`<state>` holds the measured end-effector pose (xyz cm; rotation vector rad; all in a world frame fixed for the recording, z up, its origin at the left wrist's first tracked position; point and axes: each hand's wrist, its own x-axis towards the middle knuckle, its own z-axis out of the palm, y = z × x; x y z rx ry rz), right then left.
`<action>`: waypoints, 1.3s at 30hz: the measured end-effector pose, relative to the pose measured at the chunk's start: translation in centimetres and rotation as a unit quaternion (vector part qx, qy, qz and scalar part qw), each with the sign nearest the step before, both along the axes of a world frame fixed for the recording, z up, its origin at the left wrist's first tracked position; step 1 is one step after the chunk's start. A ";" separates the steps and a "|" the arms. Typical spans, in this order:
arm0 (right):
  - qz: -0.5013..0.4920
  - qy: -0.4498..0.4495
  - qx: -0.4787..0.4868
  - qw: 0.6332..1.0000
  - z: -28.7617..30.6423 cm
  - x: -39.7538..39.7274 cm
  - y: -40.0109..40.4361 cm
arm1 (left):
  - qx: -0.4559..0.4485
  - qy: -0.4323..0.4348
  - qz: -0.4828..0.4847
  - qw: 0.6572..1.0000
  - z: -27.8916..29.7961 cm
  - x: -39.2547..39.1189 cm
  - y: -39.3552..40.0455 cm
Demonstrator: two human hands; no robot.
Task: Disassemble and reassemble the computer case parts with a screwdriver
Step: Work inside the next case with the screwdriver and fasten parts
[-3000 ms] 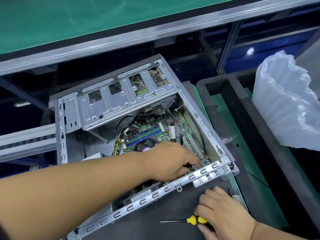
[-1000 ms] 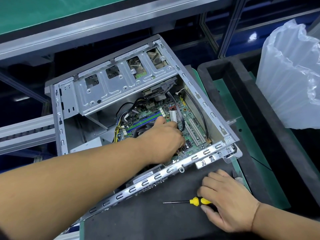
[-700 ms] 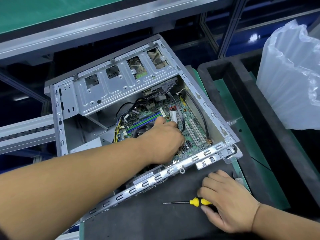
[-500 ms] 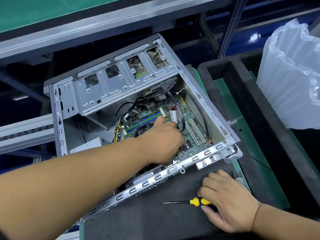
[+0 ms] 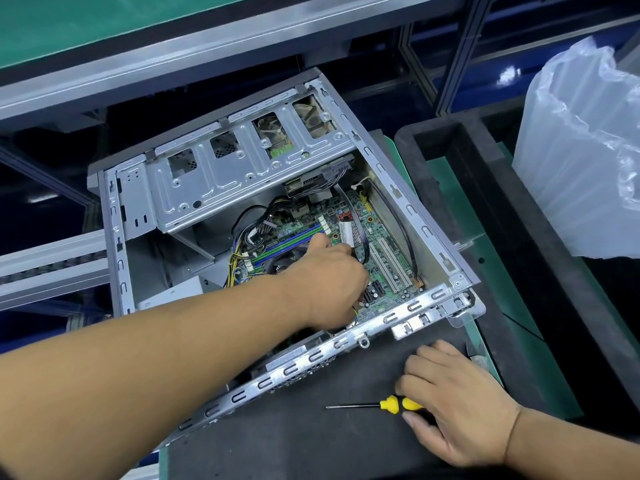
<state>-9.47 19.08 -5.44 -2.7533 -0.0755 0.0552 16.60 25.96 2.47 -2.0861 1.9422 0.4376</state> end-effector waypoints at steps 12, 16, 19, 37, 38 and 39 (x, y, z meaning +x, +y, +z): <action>0.001 0.000 -0.001 1.000 -0.2 -0.1 0.0 | 0.022 -0.016 0.026 0.999 0.3 -0.7 -0.7; 0.001 -0.004 -0.001 1.000 -0.1 -0.1 0.0 | 0.028 -0.021 0.029 0.999 0.4 -0.7 -0.9; 0.001 -0.003 -0.003 1.000 -0.1 0.0 0.0 | 0.029 -0.023 0.032 0.999 0.3 -0.7 -0.9; 0.005 -0.007 -0.004 1.000 -0.7 -0.2 0.0 | 0.095 -0.004 0.161 0.982 1.1 -2.3 -2.3; 0.004 -0.004 -0.003 1.000 -0.7 -0.2 0.0 | 0.100 -0.004 0.156 0.983 1.2 -2.3 -2.2; 0.004 -0.001 -0.003 1.000 -0.6 -0.2 0.0 | 0.101 0.000 0.142 0.985 1.5 -2.0 -2.1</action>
